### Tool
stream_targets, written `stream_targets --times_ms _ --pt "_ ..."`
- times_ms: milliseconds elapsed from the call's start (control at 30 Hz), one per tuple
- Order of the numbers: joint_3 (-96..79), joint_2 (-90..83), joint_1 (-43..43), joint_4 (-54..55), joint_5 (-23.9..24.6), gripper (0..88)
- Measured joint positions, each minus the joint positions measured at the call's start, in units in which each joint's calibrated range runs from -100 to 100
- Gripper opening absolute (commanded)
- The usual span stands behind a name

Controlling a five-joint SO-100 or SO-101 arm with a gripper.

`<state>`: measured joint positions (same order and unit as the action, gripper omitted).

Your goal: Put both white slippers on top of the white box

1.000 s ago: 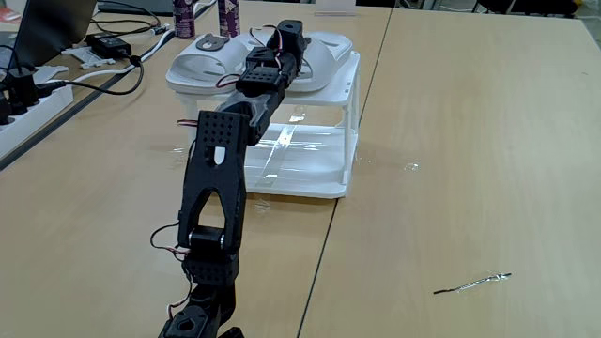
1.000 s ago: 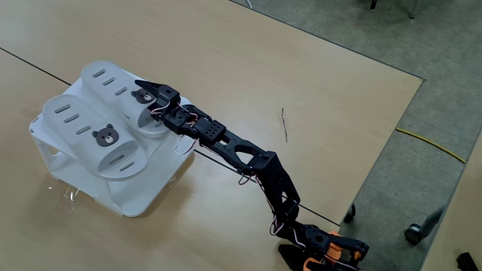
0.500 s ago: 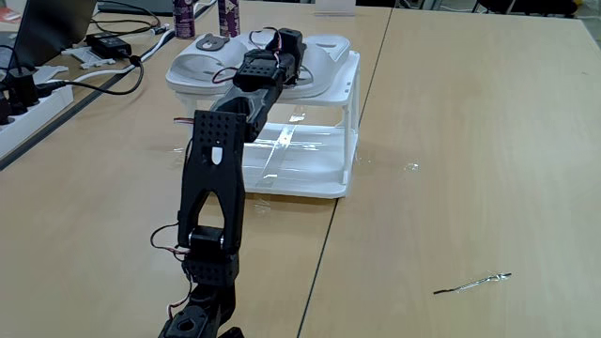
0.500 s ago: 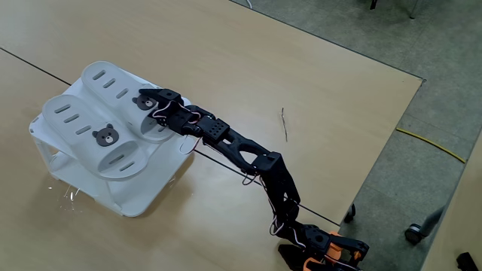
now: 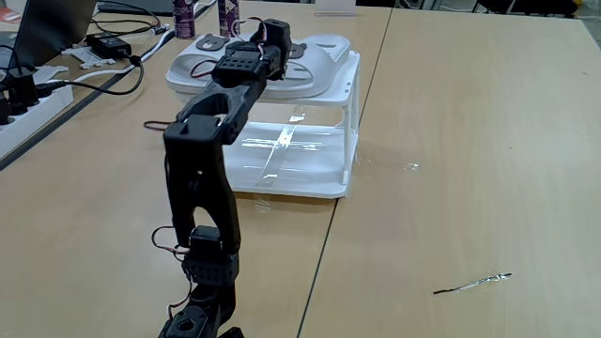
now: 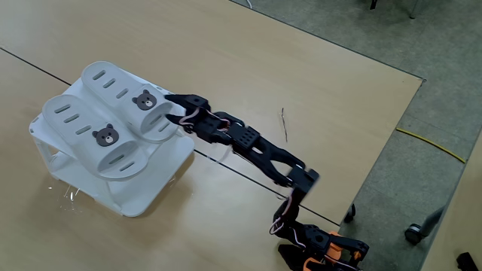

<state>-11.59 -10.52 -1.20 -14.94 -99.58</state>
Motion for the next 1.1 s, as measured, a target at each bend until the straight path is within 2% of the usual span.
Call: stream_targets --times_ms 133,233,400,500,533,633,833,967,1100 --pt "-11.77 -12.21 0.0 0.0 0.0 0.1" --pt "-16.26 -19.13 0.0 4.03 0.0 1.3" --pt "-31.99 -26.39 2.02 25.92 0.0 1.3" --pt "-45.82 -30.6 1.8 43.95 0.0 0.8" --pt "-51.48 -31.67 1.87 53.48 0.0 0.8" --pt "-58.49 -32.16 1.72 73.3 0.0 0.7" --pt "-71.07 -33.9 -0.52 105.84 0.0 0.8" --pt "-86.61 -40.99 -1.05 112.79 0.0 0.8" --pt "-87.51 -55.09 -2.1 113.65 0.0 0.8"
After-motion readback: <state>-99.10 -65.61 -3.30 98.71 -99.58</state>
